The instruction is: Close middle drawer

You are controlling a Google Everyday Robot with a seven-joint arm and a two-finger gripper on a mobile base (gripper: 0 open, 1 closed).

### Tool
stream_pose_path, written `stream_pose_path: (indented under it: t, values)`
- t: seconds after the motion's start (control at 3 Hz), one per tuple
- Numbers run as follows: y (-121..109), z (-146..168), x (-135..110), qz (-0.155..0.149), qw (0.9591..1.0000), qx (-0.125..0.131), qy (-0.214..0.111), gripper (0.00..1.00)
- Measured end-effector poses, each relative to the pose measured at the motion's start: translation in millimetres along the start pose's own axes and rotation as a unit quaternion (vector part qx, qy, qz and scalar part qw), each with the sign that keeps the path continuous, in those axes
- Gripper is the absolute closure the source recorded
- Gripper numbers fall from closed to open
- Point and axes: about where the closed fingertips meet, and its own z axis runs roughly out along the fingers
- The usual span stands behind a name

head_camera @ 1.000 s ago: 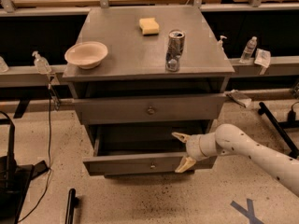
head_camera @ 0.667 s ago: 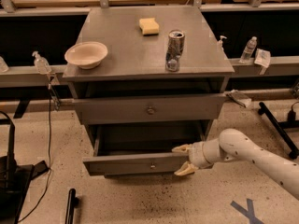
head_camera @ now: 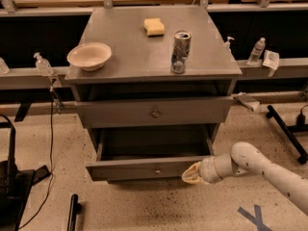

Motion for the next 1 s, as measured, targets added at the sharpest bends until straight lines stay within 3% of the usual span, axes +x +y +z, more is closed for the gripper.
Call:
stream_pose_path:
  t: [0.33, 1.0]
  values:
    - [4.0, 8.4, 27.2, 0.042, 0.9983, 0.006, 0.041, 1.0]
    - [-0.2, 15.1, 32.0, 0.047, 0.9983, 0.008, 0.034, 1.0]
